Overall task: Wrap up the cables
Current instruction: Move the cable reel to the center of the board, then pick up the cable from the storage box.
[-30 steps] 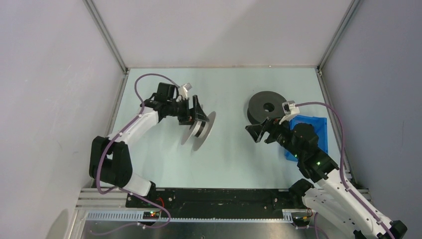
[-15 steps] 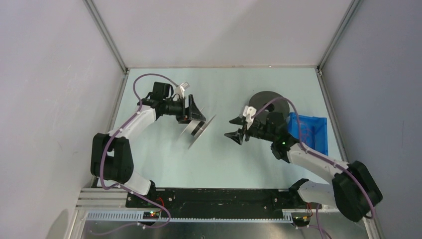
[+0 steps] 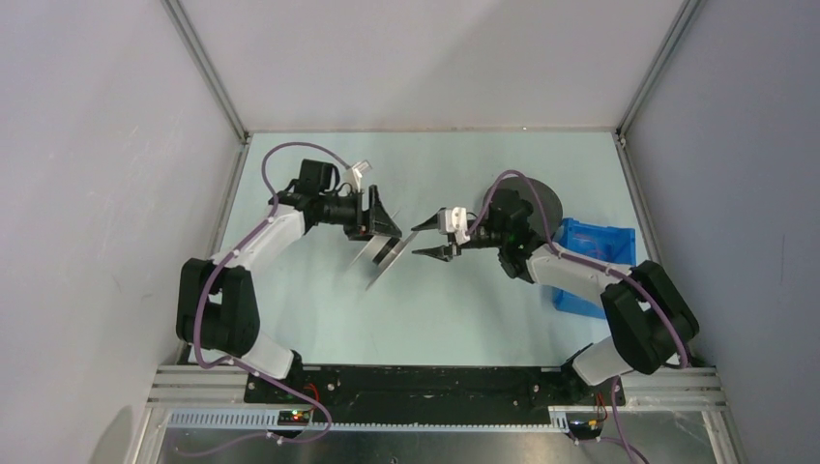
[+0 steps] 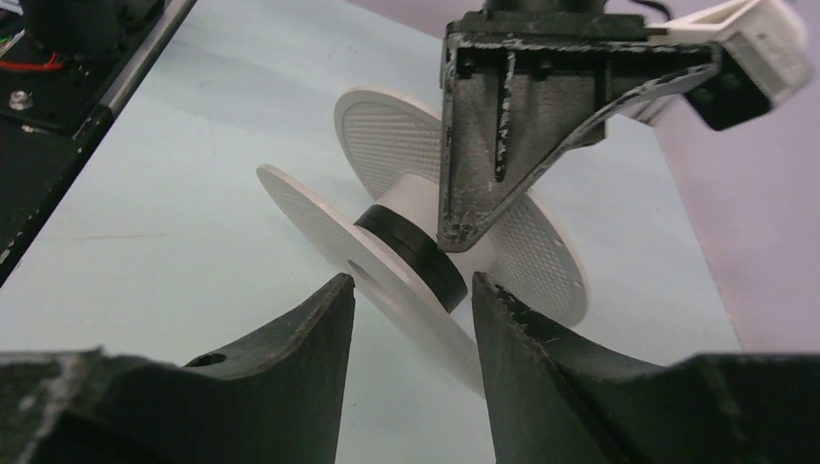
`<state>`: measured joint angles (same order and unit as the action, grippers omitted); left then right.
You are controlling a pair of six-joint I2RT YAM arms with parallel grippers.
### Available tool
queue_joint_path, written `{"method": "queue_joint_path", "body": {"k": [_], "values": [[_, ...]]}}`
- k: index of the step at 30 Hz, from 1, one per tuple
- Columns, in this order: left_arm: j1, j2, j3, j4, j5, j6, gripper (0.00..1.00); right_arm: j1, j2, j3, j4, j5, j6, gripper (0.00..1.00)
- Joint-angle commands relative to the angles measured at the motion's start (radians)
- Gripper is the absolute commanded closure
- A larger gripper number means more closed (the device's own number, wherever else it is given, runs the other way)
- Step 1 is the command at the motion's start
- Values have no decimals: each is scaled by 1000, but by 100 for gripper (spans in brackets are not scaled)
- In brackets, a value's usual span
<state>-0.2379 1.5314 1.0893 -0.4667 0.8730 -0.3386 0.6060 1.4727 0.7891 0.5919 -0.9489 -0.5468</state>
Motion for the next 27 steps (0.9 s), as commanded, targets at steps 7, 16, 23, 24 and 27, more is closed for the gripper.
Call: {"method": "queue_joint_path", "body": {"k": [7,16,23,24,27], "values": [[-59,2,-14,-38,11,29,25,39,78,158,-335,-12,-324,57],[-84,-118,31,-53,-65,54,17,37,38,165,-476,1,-397,100],[-142,-252,33,-60,-240,213,17,-9,-18,168,-642,-61,-448,100],[-150,-267,27,-61,-296,262,18,-15,-23,168,-660,-63,-458,100],[-198,-352,-9,-60,-412,405,20,-46,-48,168,-721,-91,-488,100]]}}
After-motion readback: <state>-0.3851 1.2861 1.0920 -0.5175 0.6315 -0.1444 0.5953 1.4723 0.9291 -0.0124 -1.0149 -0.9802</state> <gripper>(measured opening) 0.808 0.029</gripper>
